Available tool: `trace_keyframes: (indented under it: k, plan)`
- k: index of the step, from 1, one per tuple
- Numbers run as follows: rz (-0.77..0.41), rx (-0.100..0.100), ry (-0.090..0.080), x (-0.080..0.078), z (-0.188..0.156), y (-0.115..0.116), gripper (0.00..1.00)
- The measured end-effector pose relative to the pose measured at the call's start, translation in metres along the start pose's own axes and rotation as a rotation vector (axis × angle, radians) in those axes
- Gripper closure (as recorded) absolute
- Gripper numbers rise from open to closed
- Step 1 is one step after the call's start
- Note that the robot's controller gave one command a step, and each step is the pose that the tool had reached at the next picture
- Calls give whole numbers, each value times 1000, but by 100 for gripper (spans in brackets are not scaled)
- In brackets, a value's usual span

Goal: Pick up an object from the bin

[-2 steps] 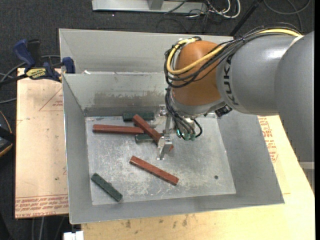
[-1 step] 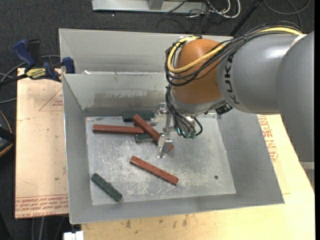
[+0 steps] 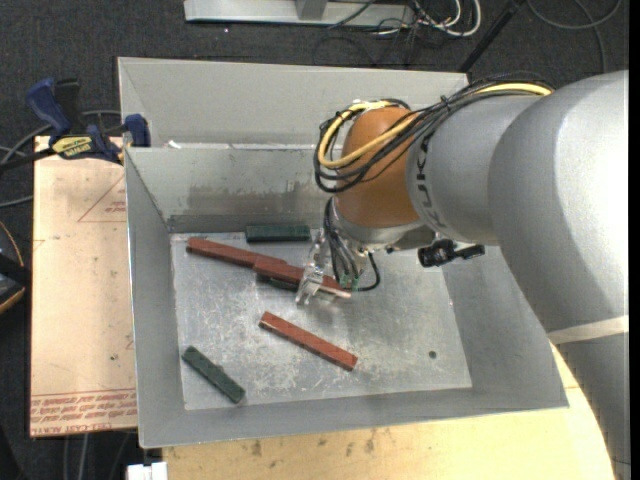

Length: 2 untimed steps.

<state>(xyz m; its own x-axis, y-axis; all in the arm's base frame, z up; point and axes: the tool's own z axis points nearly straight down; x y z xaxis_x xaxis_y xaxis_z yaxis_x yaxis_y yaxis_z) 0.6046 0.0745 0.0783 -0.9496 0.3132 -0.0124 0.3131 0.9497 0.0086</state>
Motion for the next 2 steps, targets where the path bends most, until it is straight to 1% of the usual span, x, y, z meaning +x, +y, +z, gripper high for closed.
trace_keyframes:
  k: [1,2]
  plan:
    - [0,0,0,0,0,0,100]
    - [-19,5,4,-11,-169,-10,100]
